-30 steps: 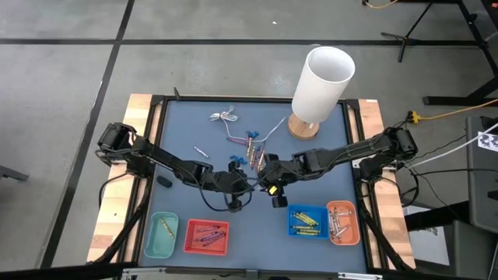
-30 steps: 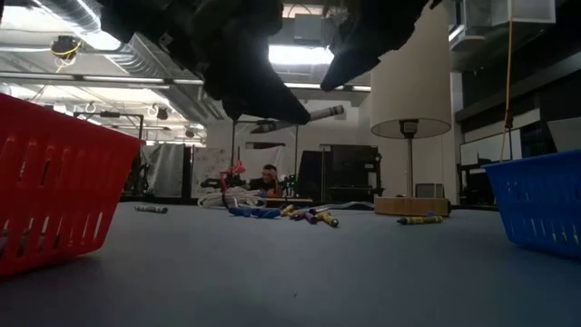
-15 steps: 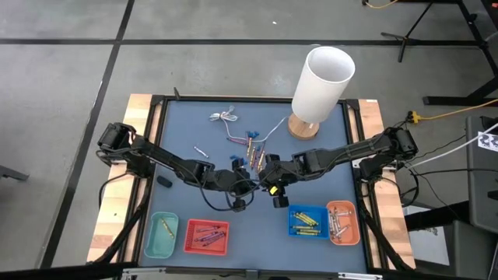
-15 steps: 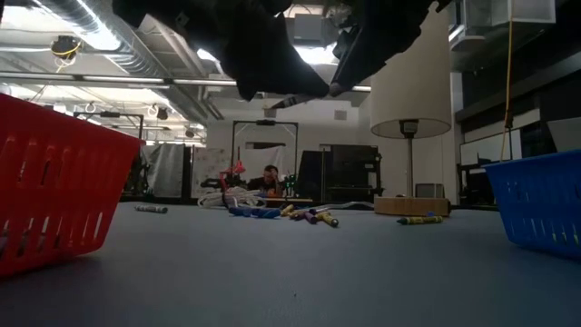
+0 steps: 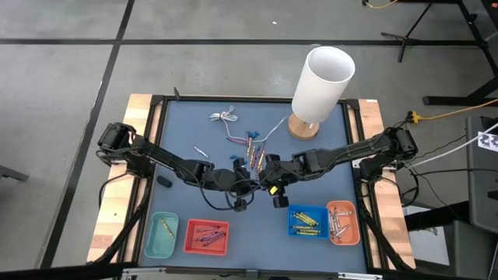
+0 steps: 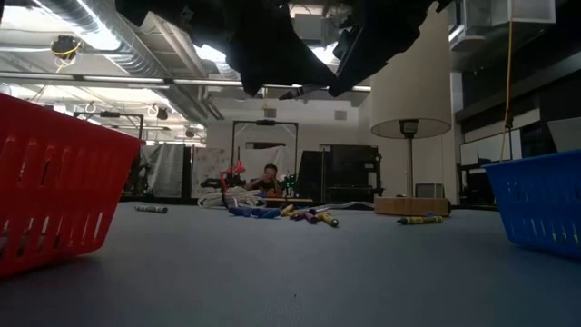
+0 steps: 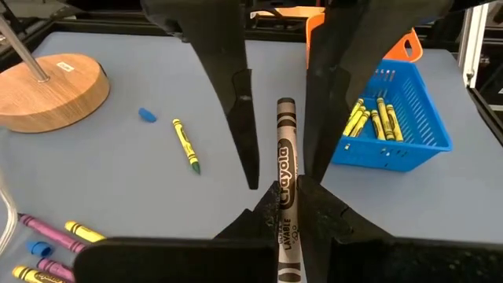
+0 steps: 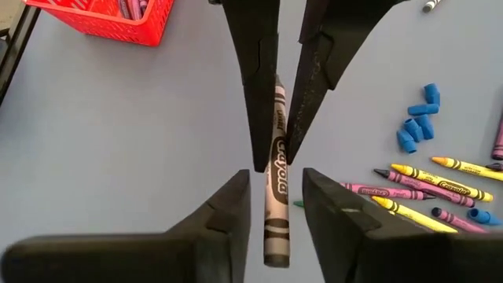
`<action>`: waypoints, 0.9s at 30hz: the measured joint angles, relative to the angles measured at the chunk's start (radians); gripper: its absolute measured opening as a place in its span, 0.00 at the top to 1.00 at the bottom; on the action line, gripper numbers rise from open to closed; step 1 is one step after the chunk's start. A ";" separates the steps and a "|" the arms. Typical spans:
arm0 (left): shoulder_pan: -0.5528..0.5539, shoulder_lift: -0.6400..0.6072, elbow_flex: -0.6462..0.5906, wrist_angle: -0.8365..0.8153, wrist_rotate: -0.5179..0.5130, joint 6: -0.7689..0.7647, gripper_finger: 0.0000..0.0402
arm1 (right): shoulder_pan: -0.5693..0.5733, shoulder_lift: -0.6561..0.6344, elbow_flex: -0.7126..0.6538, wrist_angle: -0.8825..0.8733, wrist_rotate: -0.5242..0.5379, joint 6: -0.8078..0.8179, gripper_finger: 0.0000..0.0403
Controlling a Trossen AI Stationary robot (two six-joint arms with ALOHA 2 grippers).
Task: Sort crayons
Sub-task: Put the gray into the orange bin
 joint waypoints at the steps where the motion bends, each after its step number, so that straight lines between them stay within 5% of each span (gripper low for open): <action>1: 0.000 0.000 0.000 0.000 0.000 0.000 0.97 | 0.000 0.000 0.000 0.000 0.000 0.000 0.73; 15: 0.000 0.000 0.000 -0.003 -0.002 -0.001 0.97 | 0.000 0.000 0.000 -0.001 0.000 0.000 0.96; 22: 0.000 0.000 0.000 -0.001 0.001 -0.005 0.83 | 0.000 0.000 0.000 -0.006 -0.006 0.000 0.92; 27: 0.000 0.000 0.000 -0.002 0.001 -0.006 0.72 | 0.000 -0.002 0.064 -0.214 -0.046 -0.003 0.95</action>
